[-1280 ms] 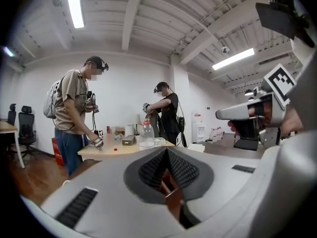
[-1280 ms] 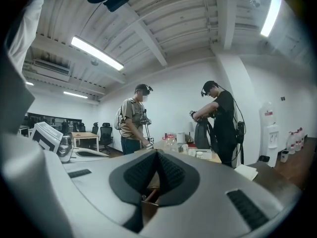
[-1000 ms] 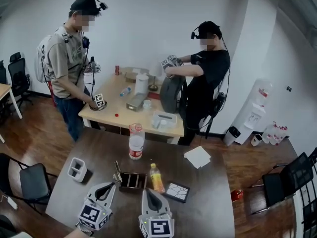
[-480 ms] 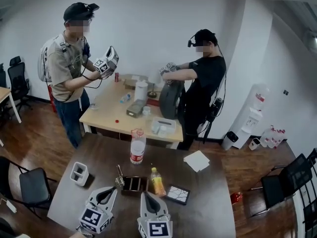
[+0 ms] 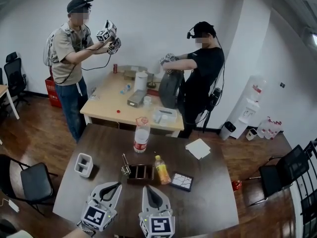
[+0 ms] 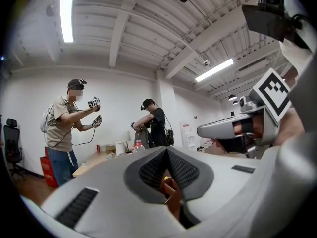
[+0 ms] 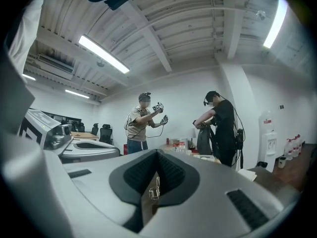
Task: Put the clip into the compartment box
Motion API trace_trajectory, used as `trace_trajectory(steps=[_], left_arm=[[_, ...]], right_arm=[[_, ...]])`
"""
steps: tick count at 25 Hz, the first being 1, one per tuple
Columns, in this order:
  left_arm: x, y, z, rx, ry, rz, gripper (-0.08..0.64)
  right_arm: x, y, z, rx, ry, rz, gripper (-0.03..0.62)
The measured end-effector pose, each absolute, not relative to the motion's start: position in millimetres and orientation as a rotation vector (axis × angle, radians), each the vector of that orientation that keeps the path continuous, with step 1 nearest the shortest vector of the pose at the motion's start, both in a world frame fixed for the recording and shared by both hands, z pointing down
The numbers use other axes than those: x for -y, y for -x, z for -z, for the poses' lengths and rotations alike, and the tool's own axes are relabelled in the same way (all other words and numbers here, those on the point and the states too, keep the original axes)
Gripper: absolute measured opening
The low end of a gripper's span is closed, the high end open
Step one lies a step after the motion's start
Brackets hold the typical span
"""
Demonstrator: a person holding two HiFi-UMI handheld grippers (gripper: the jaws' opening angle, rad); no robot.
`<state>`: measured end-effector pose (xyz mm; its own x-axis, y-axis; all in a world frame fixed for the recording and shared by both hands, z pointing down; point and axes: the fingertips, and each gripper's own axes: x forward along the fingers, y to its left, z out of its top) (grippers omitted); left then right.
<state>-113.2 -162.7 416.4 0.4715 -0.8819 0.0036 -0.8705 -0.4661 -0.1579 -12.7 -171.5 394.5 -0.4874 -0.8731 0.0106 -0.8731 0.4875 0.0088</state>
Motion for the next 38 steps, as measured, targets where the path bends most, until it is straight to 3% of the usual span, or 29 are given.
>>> trace_trajectory(steps=[10,24,38], left_arm=[[90,107,-400,-1.561,2.559,0.025,0.011],[-103,37,-398,-1.727,2.485,0.044,0.011],[-190,35,-395,-1.72,2.484,0.079,0.011]], right_arm=[[102,-7,-380,2.745,-1.632,-0.002,-0.003],[-94,-102,-379,2.753,-1.53,0.004,-0.003],[-184,-106,-372,2.767,-1.549,-0.056,-0.003]])
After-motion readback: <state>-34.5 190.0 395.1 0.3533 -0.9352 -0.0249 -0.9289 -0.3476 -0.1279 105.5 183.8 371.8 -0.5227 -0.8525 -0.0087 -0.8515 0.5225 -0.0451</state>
